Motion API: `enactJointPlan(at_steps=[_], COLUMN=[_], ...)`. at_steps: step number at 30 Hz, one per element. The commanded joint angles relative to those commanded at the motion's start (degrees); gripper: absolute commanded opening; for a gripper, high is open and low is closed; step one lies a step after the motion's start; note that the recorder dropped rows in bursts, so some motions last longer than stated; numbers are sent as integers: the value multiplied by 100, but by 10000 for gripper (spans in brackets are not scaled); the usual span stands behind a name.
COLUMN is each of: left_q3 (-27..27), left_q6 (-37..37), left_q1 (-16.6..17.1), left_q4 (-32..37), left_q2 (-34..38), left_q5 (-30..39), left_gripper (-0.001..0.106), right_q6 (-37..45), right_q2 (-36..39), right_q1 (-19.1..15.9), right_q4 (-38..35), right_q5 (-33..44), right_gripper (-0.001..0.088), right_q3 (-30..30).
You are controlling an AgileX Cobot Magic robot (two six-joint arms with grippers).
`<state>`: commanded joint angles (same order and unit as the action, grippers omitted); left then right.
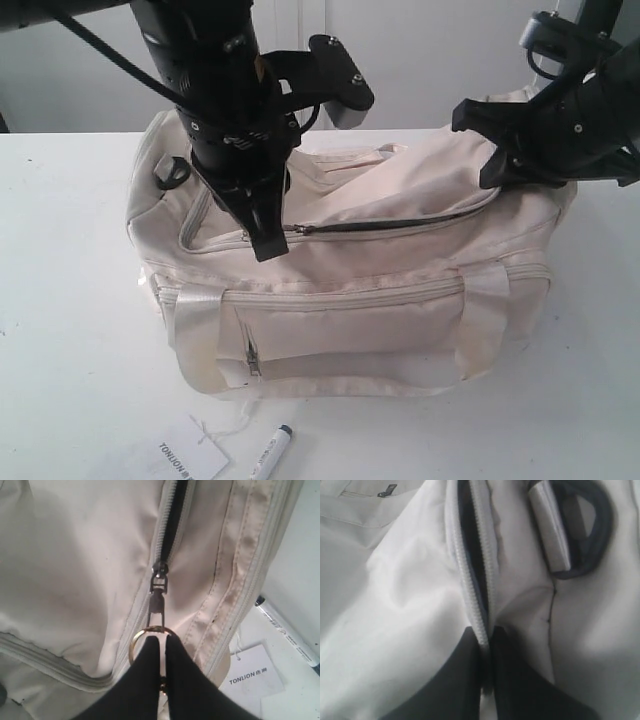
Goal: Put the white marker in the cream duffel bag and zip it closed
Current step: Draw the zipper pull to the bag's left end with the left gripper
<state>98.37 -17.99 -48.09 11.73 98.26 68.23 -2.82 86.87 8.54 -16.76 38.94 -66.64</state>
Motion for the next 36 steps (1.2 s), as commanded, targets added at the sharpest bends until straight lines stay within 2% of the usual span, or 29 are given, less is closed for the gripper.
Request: enactJointPlan(at_steps=[3, 19, 28, 36], left_q3=[0, 0, -143, -265], left_q6=[0, 23, 26, 26], left_q1=[0, 0, 22, 600], left_q4=[227, 590, 1209, 775], left_q2=[0, 0, 0, -14], left_q5=[173, 173, 173, 173], left_gripper=[0, 0, 0, 0], right_q6=[0, 0, 0, 0], right_q2=[0, 0, 0, 0], right_q1=[0, 0, 0, 0], right_q4=[56, 220, 221, 221], right_q5=[0, 21, 32, 43], right_gripper=[0, 0, 0, 0], right_q3=[0, 0, 0, 0])
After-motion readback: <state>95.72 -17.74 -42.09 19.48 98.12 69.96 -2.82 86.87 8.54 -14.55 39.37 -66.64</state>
